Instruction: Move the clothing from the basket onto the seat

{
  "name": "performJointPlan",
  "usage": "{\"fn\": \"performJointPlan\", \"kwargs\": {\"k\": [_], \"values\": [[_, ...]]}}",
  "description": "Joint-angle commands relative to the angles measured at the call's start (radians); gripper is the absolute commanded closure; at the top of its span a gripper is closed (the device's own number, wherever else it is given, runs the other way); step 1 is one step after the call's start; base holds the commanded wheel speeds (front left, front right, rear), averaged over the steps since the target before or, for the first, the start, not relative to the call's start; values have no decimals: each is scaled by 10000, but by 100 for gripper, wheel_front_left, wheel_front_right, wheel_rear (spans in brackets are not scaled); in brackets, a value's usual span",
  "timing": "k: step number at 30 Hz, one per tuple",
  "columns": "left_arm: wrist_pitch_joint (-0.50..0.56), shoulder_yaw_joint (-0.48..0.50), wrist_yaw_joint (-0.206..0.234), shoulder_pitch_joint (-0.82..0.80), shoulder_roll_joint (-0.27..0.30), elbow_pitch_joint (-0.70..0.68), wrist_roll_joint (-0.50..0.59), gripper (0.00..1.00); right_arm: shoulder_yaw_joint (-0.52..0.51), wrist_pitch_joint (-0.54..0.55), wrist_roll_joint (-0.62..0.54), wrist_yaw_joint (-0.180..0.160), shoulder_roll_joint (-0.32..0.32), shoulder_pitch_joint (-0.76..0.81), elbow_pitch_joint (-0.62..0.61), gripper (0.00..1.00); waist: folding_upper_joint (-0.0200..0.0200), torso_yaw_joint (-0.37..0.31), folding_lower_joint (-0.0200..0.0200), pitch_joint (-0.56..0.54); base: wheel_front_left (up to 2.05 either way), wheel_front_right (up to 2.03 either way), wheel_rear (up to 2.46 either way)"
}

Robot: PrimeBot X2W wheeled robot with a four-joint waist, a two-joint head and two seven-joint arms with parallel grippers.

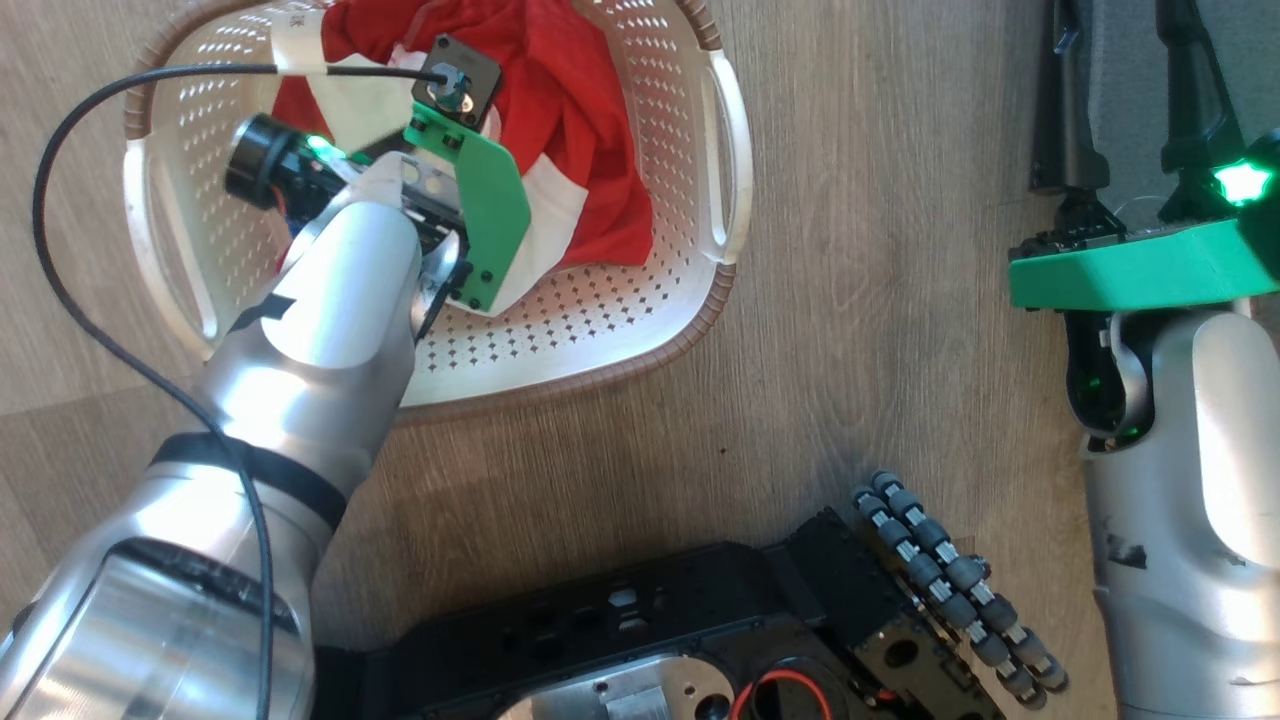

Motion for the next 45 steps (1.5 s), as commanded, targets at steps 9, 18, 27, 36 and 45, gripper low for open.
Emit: {"fn": "performJointPlan", "kwargs": {"k": [9, 18, 27, 36, 45], "values": [[25, -1168, -119, 103, 104, -808, -2061, 0, 136, -65, -89, -2, 9, 340, -340, 0, 0, 107, 0, 337, 0, 0, 0], [-305, -2320, 272, -152, 104, -611, -3236, 0, -23, -65, -362, -2, 9, 427, -421, 0, 0, 25, 0, 883, 0, 0, 0], [-1046, -3297, 709, -445, 104, -313, -3832, 4, -40, -65, -317, -2, 9, 547, -496, 0, 0, -7, 0, 924, 0, 0, 0], [-1524, -3976, 977, -716, 104, 402, -4291, 51, 37, -65, -203, -2, 9, 609, -511, 0, 0, -131, 0, 872, 0, 0, 0], [-1855, -4469, 1146, -854, 104, 671, -4731, 56, 85, -65, -153, -2, 9, 682, -499, 0, 0, -110, 0, 847, 0, 0, 0]]}}
